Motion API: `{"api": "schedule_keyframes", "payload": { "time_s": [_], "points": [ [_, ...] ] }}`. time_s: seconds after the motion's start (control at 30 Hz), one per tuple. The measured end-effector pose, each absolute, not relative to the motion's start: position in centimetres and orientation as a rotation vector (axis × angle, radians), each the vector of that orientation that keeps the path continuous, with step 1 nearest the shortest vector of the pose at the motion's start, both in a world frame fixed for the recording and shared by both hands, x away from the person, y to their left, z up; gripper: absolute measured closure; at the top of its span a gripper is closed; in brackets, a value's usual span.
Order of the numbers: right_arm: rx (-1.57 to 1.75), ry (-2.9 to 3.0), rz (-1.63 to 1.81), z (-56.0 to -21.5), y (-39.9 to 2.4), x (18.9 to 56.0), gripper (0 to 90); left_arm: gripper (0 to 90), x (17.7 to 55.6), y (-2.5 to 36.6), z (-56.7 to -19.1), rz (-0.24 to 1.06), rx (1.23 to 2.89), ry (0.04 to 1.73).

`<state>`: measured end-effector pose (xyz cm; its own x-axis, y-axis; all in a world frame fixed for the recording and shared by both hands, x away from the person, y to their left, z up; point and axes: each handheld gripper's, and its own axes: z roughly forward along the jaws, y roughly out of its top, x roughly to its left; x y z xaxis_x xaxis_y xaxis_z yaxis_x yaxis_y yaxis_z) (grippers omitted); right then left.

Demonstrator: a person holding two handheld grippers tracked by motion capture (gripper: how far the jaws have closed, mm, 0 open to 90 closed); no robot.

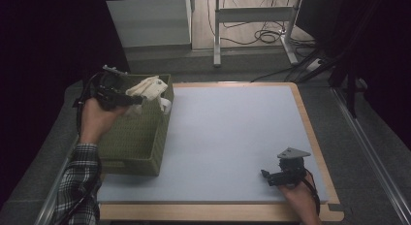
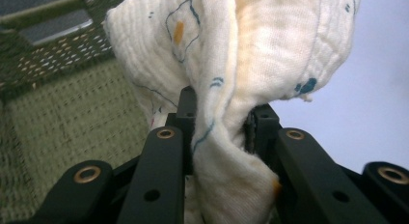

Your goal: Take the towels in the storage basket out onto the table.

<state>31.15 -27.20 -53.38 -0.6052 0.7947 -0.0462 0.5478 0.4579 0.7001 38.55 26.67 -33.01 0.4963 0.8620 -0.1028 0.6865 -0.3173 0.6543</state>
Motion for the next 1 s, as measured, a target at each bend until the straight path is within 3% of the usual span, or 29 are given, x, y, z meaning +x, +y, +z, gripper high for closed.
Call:
{"api": "schedule_keyframes", "payload": {
  "time_s": [1.0],
  "points": [
    [1.135,2.346,0.93,-53.4,-27.2,31.1,0.0,71.6,40.0,17.7,-32.3,0.287,2.188,1.042]
  ]
}}
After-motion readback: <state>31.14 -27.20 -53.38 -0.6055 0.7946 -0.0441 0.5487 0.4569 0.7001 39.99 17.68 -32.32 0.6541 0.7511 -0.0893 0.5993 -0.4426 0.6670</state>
